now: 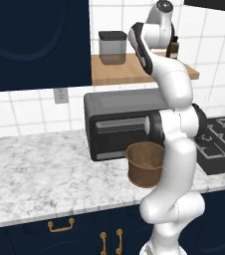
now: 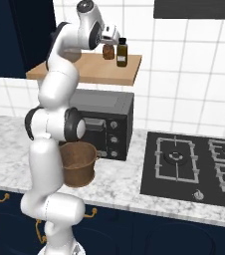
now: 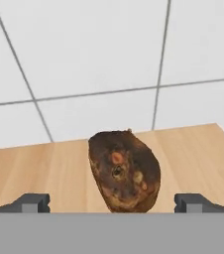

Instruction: Open the cabinet, pick up the bread from the cabinet and place it in the basket. Then move the basket to the dining counter.

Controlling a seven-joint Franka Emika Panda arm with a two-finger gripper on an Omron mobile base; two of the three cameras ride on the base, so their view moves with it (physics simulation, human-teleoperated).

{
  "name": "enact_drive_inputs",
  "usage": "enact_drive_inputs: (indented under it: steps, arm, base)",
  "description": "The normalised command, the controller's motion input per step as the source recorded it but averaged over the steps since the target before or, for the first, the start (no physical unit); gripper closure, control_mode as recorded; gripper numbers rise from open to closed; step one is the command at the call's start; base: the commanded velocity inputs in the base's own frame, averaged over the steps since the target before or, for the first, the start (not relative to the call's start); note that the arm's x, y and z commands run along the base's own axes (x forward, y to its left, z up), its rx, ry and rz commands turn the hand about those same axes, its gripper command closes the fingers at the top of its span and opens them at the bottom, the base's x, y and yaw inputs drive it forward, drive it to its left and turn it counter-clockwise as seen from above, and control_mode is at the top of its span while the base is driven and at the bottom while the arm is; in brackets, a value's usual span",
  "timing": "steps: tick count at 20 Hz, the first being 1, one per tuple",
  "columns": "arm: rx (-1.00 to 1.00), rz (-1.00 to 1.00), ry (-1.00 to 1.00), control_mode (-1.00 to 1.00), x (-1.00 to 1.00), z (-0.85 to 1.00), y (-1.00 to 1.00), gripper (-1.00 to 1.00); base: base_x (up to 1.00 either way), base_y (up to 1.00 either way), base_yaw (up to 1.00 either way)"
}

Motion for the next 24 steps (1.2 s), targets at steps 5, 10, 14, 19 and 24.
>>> enact_drive_inputs:
  steps: [5,10,14,19,24]
  arm:
    - [0.00,0.00,0.23,-1.00,0.09,0.00,0.00,-1.00]
    - [0.00,0.00,0.17,-1.00,0.22,0.00,0.00,-1.00]
    - [0.00,0.00,0.04,-1.00,0.33,-0.01,-0.06,-1.00]
    - [0.00,0.00,0.01,-1.00,0.31,0.00,-0.11,-1.00]
    - [0.00,0.00,0.00,-1.00,0.19,0.00,-0.04,-1.00]
  base:
    - [0.00,0.00,0.00]
    - [0.00,0.00,0.00]
    - [0.00,0.00,0.00]
    - [0.00,0.00,0.00]
    - [0.00,0.00,0.00]
